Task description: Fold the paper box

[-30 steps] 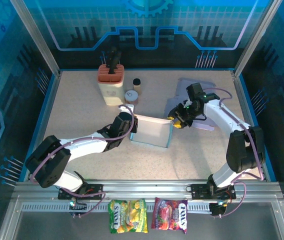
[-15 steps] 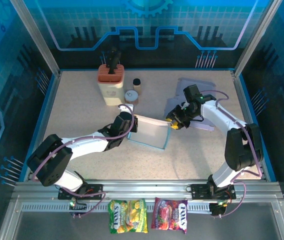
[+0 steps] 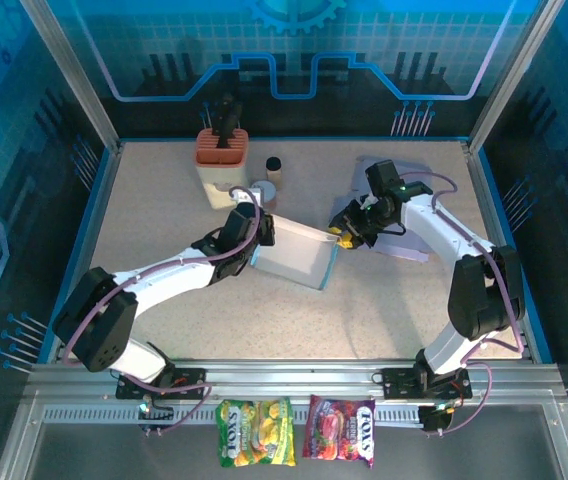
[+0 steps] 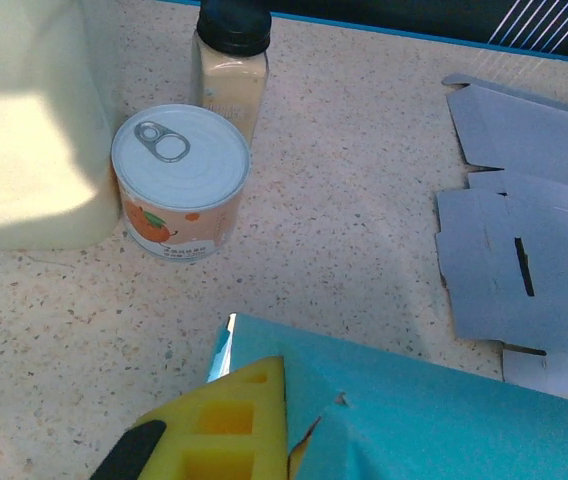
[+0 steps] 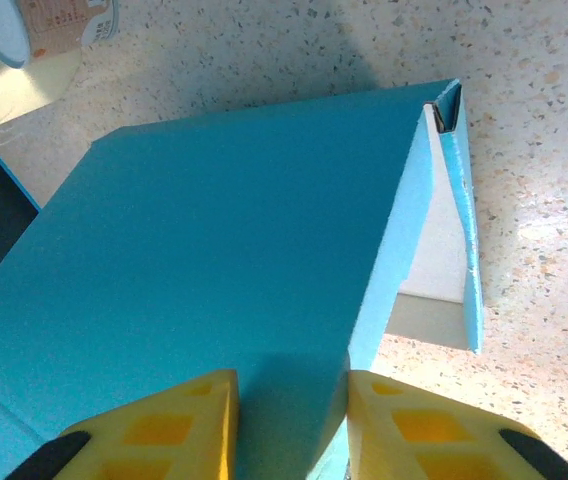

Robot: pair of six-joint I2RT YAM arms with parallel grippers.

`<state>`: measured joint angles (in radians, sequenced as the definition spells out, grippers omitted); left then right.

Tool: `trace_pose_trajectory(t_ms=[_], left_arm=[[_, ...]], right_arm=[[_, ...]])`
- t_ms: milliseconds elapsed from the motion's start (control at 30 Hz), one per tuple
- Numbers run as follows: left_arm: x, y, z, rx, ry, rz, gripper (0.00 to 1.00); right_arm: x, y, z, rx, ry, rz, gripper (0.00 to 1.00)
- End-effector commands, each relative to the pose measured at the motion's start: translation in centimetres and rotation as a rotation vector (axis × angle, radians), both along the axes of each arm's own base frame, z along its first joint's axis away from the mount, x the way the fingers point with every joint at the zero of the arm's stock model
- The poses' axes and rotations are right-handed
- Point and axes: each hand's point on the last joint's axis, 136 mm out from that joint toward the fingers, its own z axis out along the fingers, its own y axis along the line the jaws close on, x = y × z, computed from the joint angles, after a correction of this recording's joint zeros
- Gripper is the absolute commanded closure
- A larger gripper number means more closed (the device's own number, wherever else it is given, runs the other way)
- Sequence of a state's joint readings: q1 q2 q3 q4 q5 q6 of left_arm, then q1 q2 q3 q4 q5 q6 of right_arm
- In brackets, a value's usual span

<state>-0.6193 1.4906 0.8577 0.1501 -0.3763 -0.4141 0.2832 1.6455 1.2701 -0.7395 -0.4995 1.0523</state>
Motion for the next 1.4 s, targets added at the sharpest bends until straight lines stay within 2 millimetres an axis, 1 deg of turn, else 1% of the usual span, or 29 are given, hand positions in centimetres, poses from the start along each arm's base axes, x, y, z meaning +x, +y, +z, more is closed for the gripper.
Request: trace_pose_trajectory(t_ms=[0,133,300,467,600,733,867,967,1100,1233,1367], left_arm=[[-0.6,-2.8,0.4,-0.086,0.030,-0.099,1.00],[-1.0,-3.1,-1.5,-0.099,0.048,-0.125,1.00],[-2.0,-3.1,-3.2,-0.121,0.065,-0.152,1.00],[-3.5,-2.6,-4.1,-0.150,0.087,-0.156,1.00],[-5.1,-2.4,-5.6,-0.170,0.142,-0.166,1.00],[-6.5,-2.2,-6.5,-0.180,0.188,-0.164,0.96],[-7.5,-1.5,-6.8,-0.173,0.219,-0.136,0.84],[-8.3,-0.9,-6.7,-0.179,0.239,-0.110,0.74],[-9.9,0.4,-6.9,-0.186,0.291,-0.064,0.59],[-11.9,1.1,-7.2,-0.220,0.348,-0.048,0.50],[-14.0,1.1,-7.2,-0.290,0.419,-0.061,0.44]], right_arm=[[0.3,2.3,0.2,0.059,-0.008,0.044,0.68],[-0.2,2.8,-0.9,0.018,-0.013,0.087,0.70],[-1.4,2.8,-2.1,-0.057,-0.030,0.131,0.71],[-2.6,2.6,-2.8,-0.149,-0.067,0.185,0.73],[-3.7,2.3,-3.7,-0.211,-0.083,0.223,0.74],[-4.4,1.9,-3.9,-0.248,-0.105,0.235,0.75],[-5.1,2.1,-4.2,-0.281,-0.114,0.264,0.75],[-5.7,2.1,-4.8,-0.319,-0.118,0.293,0.76],[-6.5,1.9,-5.8,-0.360,-0.124,0.313,0.76],[-6.9,1.8,-6.7,-0.377,-0.122,0.315,0.77],[-6.9,1.9,-7.2,-0.389,-0.117,0.321,0.78]])
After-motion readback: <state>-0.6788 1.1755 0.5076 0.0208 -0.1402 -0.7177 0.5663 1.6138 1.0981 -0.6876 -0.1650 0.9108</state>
